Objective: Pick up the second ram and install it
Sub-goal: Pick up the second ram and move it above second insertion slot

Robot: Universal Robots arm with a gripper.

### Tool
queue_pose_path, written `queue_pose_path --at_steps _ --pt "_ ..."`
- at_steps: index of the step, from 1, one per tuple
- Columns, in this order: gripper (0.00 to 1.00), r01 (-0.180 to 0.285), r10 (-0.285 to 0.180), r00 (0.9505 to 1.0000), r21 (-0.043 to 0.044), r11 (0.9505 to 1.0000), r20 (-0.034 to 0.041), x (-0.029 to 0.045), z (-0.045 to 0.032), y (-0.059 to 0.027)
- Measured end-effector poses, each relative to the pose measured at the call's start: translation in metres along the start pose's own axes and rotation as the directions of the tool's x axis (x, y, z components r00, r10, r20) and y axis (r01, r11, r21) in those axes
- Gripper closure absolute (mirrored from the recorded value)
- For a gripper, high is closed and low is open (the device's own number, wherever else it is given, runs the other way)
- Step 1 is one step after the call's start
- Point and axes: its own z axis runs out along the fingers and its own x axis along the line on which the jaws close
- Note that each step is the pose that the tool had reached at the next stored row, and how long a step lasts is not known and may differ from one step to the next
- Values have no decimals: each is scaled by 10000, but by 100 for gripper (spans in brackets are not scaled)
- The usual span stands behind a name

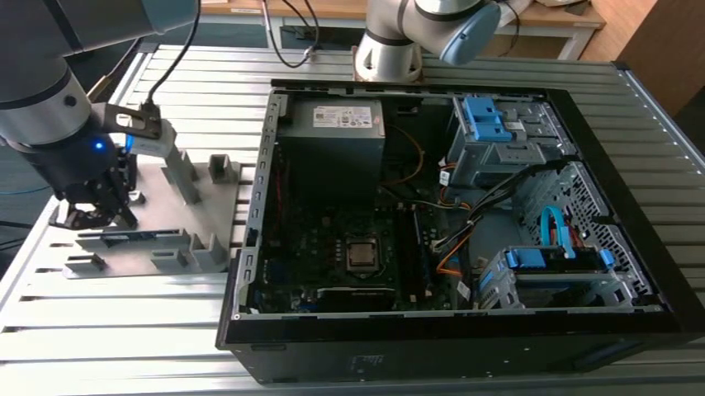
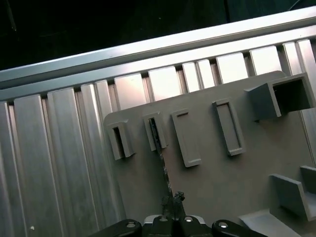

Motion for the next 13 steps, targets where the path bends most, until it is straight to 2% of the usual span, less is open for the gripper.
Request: queue_pose_path --at_steps 6,13 --pt "90 551 -551 9985 0 9985 -24 0 0 0" --pt "90 1140 -1140 9935 -2 9935 -49 0 0 0"
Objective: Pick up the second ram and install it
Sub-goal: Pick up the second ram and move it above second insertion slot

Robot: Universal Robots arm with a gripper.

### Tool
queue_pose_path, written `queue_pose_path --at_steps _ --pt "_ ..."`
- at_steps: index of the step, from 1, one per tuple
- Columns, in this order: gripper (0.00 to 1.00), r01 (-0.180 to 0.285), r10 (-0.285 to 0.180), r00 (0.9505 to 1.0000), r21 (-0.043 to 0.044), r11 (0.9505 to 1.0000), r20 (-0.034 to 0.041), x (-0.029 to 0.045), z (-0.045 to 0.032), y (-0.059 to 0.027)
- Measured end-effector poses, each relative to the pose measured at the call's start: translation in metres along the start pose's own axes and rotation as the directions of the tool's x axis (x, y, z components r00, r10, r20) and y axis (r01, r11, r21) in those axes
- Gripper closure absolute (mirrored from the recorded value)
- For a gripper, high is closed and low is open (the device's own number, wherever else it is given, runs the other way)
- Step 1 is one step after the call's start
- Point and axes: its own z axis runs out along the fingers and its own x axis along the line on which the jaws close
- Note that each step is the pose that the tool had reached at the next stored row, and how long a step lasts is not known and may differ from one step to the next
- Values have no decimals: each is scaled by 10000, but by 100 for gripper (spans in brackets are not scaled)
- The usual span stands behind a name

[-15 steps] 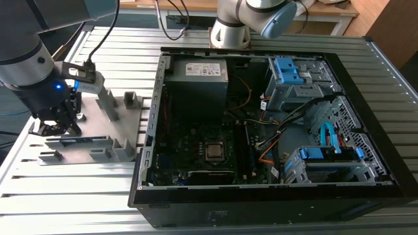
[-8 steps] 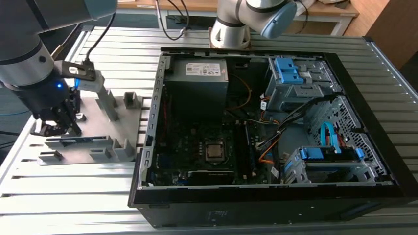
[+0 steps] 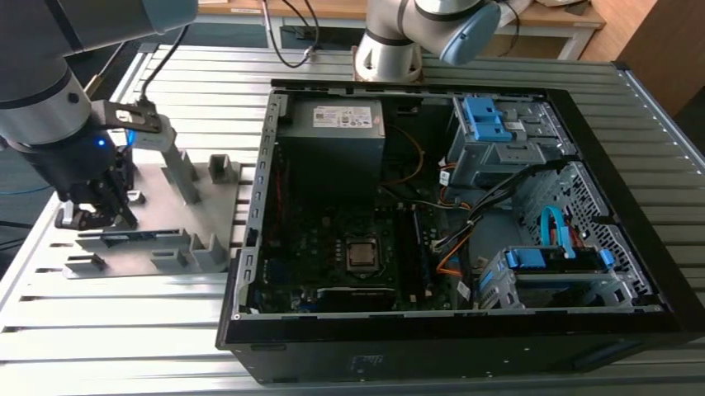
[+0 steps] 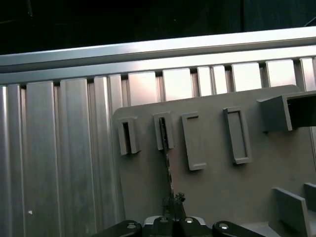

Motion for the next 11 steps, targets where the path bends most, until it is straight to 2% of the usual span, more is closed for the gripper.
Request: queue_pose_path --at_steps 11 --pt "90 884 -884 9961 -1 9961 -38 0 0 0"
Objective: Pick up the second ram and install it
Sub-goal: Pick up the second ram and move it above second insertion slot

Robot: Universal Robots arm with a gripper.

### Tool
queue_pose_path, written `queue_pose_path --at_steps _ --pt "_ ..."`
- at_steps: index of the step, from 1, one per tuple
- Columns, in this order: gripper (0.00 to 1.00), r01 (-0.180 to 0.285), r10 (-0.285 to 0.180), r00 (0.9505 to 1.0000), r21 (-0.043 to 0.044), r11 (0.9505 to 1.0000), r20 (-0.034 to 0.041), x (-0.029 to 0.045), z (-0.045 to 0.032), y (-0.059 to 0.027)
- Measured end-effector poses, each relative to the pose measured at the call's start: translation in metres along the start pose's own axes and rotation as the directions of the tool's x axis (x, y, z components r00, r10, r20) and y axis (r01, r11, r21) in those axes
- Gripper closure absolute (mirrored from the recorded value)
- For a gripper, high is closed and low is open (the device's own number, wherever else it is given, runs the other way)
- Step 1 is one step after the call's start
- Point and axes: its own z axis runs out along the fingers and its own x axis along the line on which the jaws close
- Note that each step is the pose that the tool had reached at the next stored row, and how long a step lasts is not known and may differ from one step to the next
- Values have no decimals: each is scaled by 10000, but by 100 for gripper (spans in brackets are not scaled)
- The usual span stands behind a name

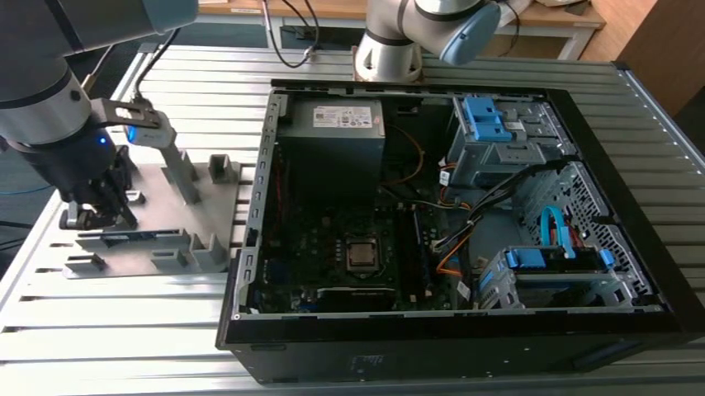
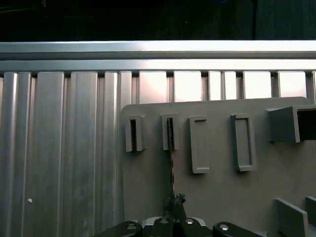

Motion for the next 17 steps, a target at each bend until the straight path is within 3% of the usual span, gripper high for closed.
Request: queue_pose_path --at_steps 11,12,15,17 --pt "90 817 -817 9967 0 9967 -18 0 1 0" --pt "90 825 -825 9966 3 9966 31 0 1 1" --pt "90 839 -840 9957 31 9965 384 0 3 18" --pt "90 802 -803 9956 36 9968 475 0 6 22"
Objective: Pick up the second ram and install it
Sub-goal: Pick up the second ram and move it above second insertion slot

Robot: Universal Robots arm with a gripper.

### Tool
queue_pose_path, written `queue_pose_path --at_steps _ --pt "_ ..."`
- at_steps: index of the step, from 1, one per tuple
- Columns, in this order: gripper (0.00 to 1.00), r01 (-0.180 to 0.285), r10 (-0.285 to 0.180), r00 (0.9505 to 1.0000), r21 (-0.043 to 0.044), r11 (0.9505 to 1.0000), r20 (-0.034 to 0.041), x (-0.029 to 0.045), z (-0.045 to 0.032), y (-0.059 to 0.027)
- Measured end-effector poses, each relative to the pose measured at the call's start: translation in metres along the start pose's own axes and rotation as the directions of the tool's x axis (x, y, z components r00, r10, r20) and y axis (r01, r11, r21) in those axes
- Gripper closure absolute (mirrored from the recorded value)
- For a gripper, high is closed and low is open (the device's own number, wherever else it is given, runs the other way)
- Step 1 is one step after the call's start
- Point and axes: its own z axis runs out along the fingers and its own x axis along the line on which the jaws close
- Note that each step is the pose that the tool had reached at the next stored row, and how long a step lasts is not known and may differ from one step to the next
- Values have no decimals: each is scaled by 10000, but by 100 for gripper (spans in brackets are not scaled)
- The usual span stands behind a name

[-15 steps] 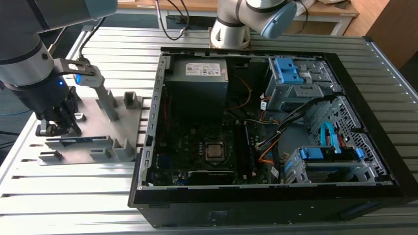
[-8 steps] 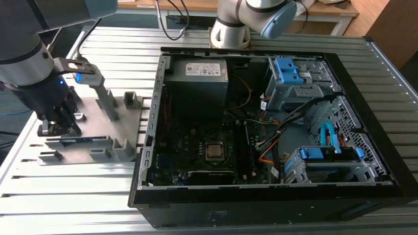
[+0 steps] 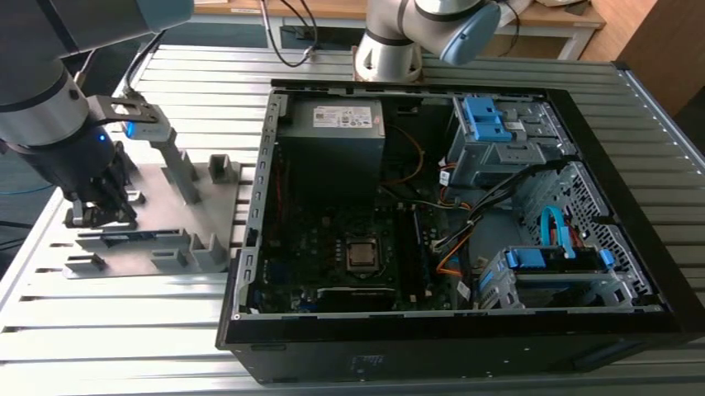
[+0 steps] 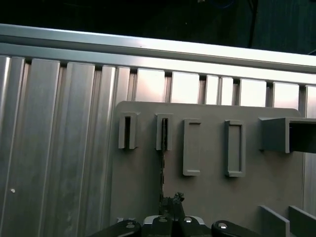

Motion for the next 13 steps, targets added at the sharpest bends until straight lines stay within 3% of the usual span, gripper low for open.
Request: queue_pose_path --at_steps 11,13 --pt "89 -138 138 9999 7 9999 6 1 4 -1" --pt "77 -140 140 9999 7 9999 6 1 4 -1"
